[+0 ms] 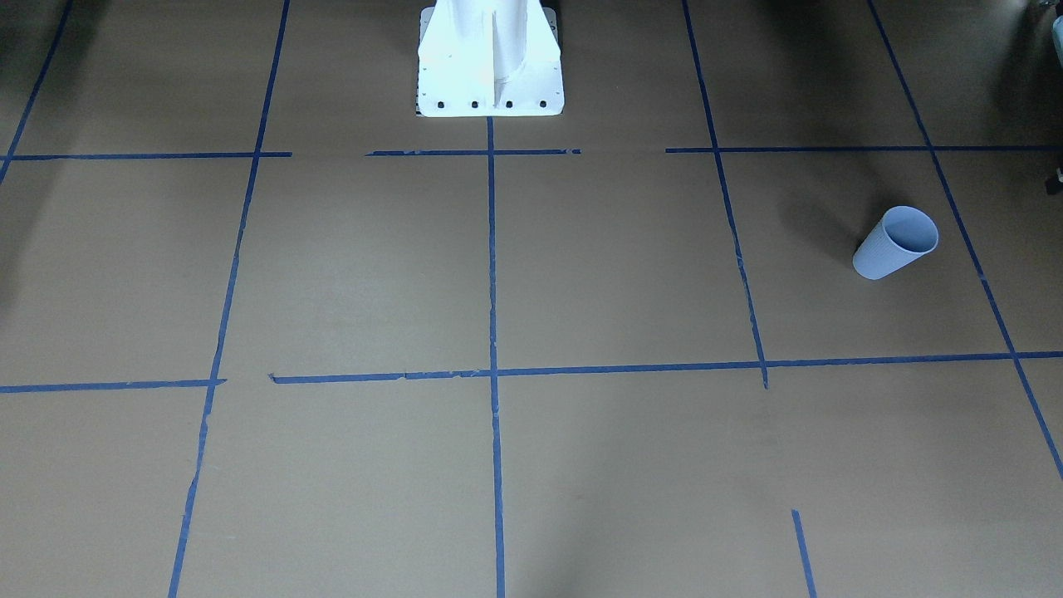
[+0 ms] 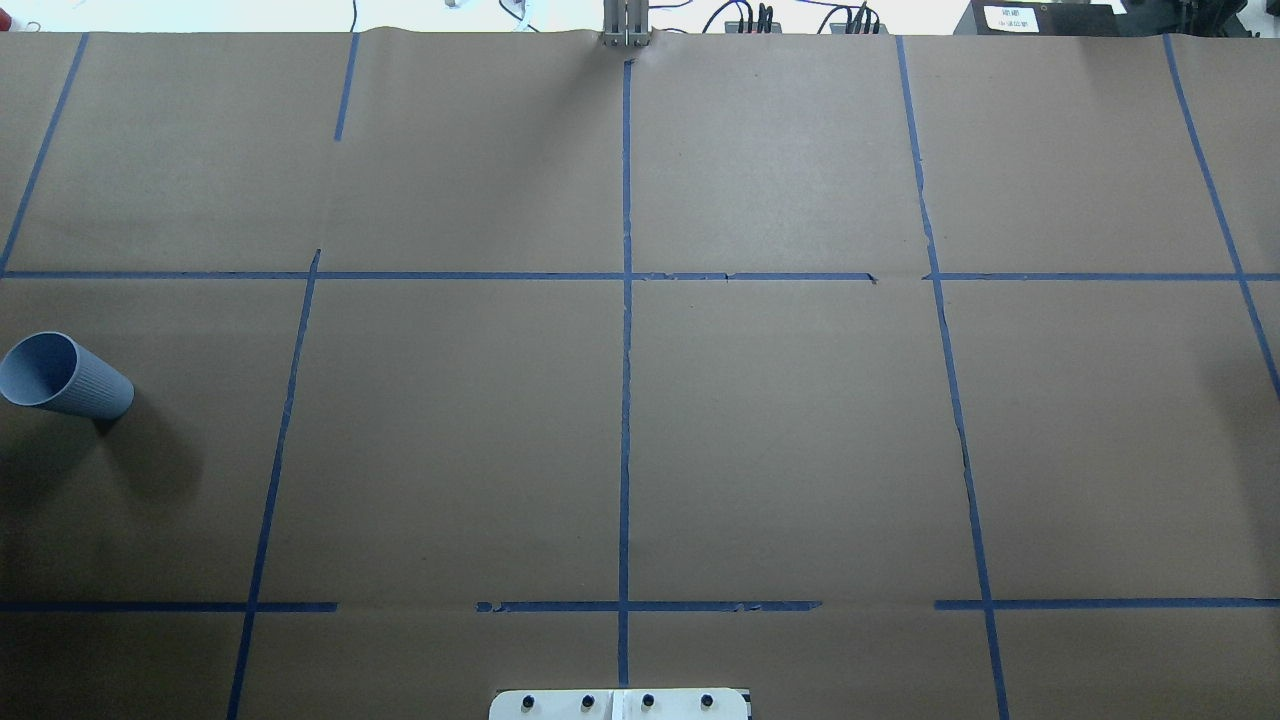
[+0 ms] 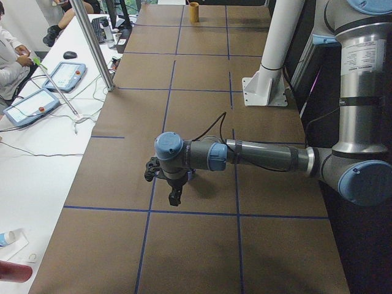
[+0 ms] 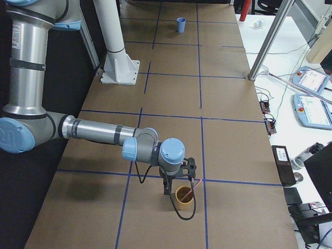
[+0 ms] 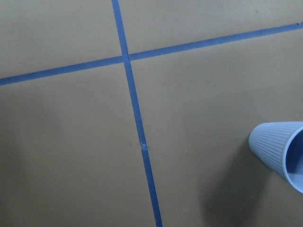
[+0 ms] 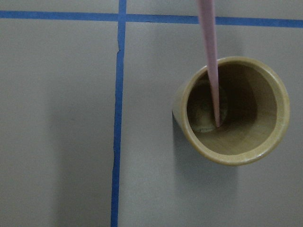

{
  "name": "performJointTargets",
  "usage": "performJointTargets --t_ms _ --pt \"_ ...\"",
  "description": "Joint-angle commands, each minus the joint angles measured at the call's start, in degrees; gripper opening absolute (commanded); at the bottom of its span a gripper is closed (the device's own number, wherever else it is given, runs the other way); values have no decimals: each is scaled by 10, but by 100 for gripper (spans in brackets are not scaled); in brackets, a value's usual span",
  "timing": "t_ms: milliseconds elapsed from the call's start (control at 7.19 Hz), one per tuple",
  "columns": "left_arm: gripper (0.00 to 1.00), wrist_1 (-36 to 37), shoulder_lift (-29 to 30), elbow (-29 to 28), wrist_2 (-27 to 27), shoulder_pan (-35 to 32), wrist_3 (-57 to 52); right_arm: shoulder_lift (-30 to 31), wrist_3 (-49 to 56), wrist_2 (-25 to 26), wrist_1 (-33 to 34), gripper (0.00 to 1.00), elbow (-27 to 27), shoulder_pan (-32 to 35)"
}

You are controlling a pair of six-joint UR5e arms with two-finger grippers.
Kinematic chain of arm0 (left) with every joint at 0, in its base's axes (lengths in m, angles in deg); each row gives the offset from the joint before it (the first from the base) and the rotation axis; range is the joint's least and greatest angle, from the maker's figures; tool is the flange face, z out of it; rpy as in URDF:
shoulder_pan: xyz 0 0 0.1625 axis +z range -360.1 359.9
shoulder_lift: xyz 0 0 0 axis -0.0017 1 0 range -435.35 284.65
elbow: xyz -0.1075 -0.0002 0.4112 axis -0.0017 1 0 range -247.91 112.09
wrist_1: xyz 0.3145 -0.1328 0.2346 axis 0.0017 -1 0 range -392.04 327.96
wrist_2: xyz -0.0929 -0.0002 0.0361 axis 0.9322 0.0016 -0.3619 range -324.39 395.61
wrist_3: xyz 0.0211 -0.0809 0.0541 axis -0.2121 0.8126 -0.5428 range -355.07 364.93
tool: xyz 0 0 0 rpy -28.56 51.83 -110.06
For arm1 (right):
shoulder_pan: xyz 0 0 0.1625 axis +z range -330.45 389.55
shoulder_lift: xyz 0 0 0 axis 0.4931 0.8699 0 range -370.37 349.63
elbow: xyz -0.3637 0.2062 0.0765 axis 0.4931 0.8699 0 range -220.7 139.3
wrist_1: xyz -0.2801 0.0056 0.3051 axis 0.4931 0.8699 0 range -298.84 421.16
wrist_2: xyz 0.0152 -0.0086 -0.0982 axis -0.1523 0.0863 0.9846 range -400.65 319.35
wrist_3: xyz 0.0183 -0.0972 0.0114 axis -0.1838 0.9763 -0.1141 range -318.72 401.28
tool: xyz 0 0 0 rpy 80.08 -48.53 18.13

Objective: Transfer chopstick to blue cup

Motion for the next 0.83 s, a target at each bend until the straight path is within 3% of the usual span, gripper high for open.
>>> performJointTargets --t_ms 0,696 --pt "100 7 -2 21 -16 10 3 4 0 1 -3 100 -3 6" --pt "100 1 -6 8 -13 10 7 1 -3 0 -3 100 -15 5"
